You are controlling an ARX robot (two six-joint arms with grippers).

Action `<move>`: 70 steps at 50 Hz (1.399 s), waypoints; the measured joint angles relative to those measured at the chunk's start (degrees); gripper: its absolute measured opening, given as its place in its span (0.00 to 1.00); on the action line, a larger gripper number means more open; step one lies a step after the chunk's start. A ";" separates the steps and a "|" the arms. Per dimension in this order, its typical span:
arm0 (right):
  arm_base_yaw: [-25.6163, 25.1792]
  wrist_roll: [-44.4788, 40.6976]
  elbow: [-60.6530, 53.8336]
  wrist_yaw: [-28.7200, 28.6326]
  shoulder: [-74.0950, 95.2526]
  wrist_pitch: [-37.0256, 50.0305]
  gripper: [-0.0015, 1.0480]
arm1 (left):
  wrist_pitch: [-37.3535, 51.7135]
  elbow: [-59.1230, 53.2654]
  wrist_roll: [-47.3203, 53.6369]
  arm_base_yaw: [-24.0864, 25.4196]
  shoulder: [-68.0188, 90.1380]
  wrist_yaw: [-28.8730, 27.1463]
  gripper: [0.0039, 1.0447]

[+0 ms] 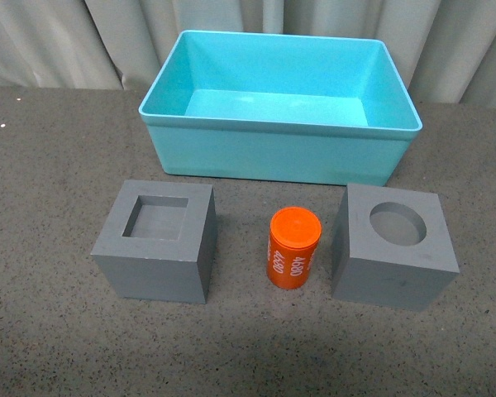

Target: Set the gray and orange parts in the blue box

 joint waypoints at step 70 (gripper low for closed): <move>4.11 -14.64 2.01 4.17 8.70 3.98 0.91 | 0.00 0.00 0.00 0.00 0.00 0.02 0.94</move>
